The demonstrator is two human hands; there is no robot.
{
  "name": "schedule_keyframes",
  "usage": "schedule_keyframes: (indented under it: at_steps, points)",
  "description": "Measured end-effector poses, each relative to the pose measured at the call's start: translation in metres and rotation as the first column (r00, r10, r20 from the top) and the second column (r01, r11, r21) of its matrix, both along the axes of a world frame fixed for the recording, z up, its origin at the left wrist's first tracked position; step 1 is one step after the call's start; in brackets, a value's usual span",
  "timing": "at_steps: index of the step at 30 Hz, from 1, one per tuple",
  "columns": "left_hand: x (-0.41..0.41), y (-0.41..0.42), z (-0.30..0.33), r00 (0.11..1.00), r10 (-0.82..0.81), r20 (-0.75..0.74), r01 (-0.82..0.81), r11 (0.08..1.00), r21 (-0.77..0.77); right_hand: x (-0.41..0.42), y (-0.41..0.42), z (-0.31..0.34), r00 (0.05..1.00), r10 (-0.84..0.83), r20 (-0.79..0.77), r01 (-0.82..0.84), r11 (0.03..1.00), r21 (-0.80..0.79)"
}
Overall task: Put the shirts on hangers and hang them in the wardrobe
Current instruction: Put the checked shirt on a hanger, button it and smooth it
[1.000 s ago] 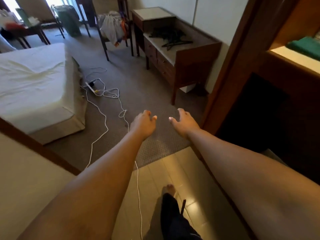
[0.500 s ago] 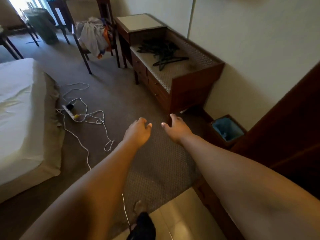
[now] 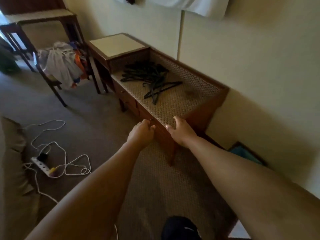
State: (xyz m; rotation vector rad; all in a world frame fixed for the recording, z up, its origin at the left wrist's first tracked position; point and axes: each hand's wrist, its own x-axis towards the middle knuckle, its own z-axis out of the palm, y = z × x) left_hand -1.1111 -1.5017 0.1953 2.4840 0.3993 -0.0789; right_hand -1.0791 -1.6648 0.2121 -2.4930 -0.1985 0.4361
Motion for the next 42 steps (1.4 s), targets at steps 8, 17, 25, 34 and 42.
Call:
schedule_keyframes:
  at_steps: [8, 17, 25, 34, 42]
  points:
    - [0.179, 0.078, -0.009, 1.0, -0.016, 0.002, 0.017, 0.999, -0.037, 0.189, 0.078, -0.015, 0.999, -0.011, -0.038, 0.011, 1.0, 0.006]
    - [0.356, 0.143, -0.023, 0.99, 0.046, -0.135, -0.068, 0.983, -0.169, 0.394, 0.152, -0.028, 0.997, 0.014, -0.081, -0.018, 0.999, -0.047]
    - [0.502, 0.184, -0.07, 0.975, -0.001, -0.221, -0.039, 0.984, -0.173, 0.548, 0.195, -0.068, 0.996, 0.012, -0.088, -0.028, 0.984, -0.179]
    - [0.596, 0.189, -0.156, 0.903, -0.143, -0.405, 0.103, 0.988, -0.119, 0.659, 0.214, -0.137, 0.987, 0.087, -0.132, -0.129, 0.928, -0.349]
    - [0.627, 0.173, -0.234, 0.825, -0.053, -0.562, 0.019, 0.998, -0.066, 0.722, 0.207, -0.226, 0.953, 0.276, -0.127, -0.304, 0.839, -0.452]
